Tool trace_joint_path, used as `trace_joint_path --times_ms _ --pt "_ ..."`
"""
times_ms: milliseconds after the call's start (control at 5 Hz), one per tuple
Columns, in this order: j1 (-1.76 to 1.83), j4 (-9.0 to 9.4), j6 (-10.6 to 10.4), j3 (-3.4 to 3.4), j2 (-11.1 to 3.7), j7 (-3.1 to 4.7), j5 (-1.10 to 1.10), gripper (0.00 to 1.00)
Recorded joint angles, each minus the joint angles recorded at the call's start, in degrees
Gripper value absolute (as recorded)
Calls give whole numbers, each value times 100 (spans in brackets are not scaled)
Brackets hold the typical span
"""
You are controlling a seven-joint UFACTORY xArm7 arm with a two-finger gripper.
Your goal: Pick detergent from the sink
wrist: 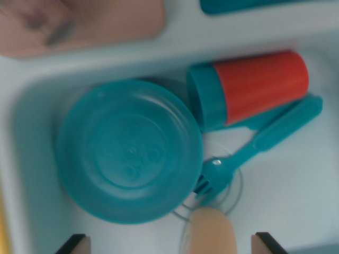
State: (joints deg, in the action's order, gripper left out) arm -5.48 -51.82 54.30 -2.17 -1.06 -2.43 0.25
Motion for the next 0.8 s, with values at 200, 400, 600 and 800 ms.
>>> trace_joint_path --times_ms 200,400,600,800 --pt "-24 202 -190 -23 -14 -8 -11 0" --pt "-24 202 -190 -23 -14 -8 -11 0" --pt "-46 379 -356 -43 -26 -15 -21 0" --pt "-46 379 -356 -43 -26 -15 -21 0"
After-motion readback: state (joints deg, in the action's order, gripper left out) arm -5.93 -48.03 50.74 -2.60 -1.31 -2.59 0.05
